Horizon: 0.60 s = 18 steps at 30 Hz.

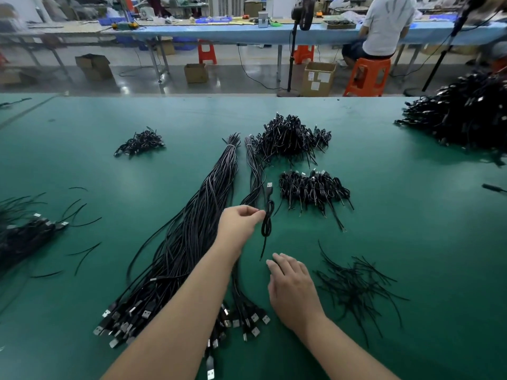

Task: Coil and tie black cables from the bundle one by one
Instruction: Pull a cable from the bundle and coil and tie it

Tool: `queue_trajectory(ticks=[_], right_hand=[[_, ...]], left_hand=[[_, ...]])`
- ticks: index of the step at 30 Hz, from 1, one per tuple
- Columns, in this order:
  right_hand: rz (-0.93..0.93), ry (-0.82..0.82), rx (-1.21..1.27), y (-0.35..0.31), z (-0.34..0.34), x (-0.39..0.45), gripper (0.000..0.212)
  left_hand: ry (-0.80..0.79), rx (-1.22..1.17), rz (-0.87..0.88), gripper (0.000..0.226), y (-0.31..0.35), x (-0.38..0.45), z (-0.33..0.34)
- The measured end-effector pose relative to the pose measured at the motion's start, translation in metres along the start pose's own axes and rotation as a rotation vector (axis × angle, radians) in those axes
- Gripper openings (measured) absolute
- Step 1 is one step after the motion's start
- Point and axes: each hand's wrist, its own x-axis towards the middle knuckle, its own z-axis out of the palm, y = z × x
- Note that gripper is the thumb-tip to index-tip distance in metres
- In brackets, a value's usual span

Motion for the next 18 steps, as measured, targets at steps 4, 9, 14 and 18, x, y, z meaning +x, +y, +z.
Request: queue_trajectory(ticks=[4,9,14,18], right_hand=[[-0.017,0.03,0.005,0.0,0.0,0.001,0.036],[-0.013,0.008,0.009,0.0,-0.002,0.002,0.04],[-0.017,-0.012,0.032,0.001,0.002,0.003,0.039],[0.003,0.051,0.089,0.002,0.002,0.004,0.04]], left_hand=[[-0.02,0.02,-0.017,0.019,0.019,0.042,0.033],[-0.035,0.063,-0.046,0.011,0.032,0.096,0.081],[-0.03,0.172,-0.075,0.022,0.047,0.131,0.125],[-0.046,0.396,-0.065,0.026,0.041,0.139,0.151]])
